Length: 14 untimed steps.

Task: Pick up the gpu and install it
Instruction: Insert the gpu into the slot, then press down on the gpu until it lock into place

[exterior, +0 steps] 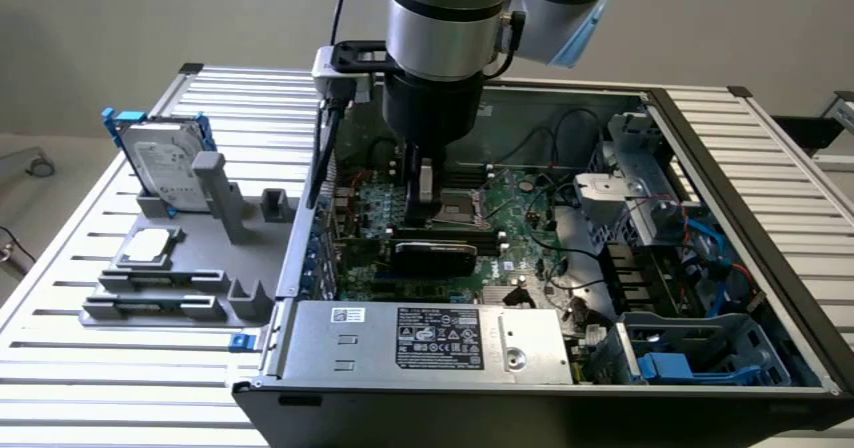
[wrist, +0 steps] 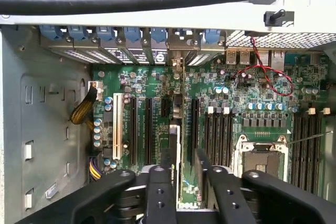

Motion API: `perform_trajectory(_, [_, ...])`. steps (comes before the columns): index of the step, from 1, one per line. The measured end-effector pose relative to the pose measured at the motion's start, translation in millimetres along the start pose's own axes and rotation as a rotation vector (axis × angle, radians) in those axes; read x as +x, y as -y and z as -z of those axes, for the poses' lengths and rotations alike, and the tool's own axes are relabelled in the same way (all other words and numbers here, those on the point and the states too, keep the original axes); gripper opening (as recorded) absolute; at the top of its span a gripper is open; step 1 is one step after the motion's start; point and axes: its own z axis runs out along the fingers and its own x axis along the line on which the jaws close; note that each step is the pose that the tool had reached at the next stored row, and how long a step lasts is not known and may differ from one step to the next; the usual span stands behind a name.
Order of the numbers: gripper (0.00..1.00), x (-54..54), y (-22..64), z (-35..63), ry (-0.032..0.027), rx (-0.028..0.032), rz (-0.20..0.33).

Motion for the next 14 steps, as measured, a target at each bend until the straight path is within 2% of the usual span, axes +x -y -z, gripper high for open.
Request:
perform_trajectory(1, [0.31, 0.0, 0.0, 0.0, 0.0000, 0.0000, 0.000])
perform_trajectory(4, [0.13, 0.0, 0.0, 0.0, 0.0000, 0.0000, 0.000])
perform_trajectory(5, [0.11, 0.0, 0.0, 0.0, 0.0001, 0.0000, 0.000])
perform_trajectory(14, [0.11, 0.0, 0.0, 0.0, 0.0000, -0.0001, 0.000])
